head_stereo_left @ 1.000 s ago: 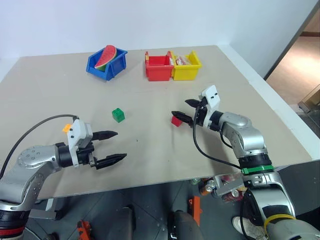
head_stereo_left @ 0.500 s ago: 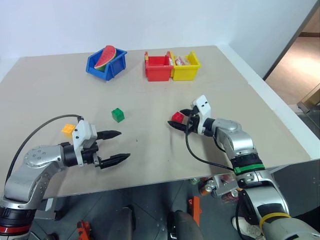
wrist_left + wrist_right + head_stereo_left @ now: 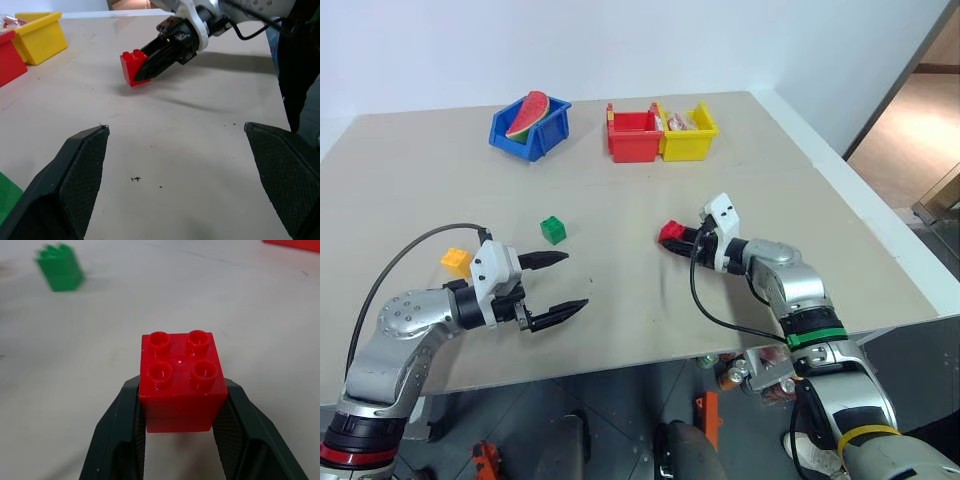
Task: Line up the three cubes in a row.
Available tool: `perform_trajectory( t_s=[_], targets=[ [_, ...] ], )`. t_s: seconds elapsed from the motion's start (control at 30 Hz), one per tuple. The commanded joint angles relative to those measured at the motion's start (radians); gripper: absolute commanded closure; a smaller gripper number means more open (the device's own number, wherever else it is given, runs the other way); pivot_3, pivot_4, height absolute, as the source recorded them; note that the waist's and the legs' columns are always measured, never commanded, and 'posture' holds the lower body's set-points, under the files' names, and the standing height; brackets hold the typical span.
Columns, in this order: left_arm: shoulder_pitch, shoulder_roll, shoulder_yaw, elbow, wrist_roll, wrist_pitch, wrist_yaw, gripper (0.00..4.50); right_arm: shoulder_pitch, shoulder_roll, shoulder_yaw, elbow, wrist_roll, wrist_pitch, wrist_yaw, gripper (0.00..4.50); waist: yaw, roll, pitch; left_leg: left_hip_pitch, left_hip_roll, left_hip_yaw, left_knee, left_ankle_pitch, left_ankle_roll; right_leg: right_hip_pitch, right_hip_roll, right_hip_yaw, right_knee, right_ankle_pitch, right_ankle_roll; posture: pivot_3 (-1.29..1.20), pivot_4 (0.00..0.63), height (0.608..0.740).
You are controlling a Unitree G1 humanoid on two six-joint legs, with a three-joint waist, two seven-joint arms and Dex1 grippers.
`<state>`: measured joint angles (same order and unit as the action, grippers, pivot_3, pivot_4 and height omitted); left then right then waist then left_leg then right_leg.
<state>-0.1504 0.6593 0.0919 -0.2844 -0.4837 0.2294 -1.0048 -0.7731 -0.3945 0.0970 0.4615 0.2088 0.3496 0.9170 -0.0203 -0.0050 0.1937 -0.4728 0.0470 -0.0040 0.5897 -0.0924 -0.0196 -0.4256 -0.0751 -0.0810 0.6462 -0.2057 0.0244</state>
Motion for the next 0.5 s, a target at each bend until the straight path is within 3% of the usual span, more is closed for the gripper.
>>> perform_trajectory(
  t_s=[0.03,0.27,0.5],
  targets=[
    [0.014,-0.005,0.011,0.008,0.007,-0.033,0.000,0.00,-0.062,-0.023,0.061,-0.111,0.017,0.023,0.140,3.24,0.000,0.000,0.000,0.000,0.000,0.000,0.000,0.000,0.000,0.000,0.000,0.000,0.000,0.000,0.000,0.00,0.150,0.740],
    [0.035,-0.010,0.015,0.017,0.021,-0.045,0.015,0.00,-0.087,-0.027,0.185,-0.110,-0.026,-0.012,0.298,3.24,0.001,0.000,0.000,0.001,0.003,0.001,0.000,-0.001,-0.001,-0.001,0.001,0.000,0.000,0.001,-0.003,0.00,0.150,0.740],
    [0.088,0.005,0.037,-0.010,0.013,-0.044,0.023,0.00,-0.119,0.003,0.242,0.045,-0.086,-0.135,0.372,3.24,0.000,0.000,0.000,0.001,0.003,0.003,0.000,-0.001,-0.002,-0.001,0.001,0.000,0.000,0.001,-0.003,0.00,0.150,0.740]
  ],
)
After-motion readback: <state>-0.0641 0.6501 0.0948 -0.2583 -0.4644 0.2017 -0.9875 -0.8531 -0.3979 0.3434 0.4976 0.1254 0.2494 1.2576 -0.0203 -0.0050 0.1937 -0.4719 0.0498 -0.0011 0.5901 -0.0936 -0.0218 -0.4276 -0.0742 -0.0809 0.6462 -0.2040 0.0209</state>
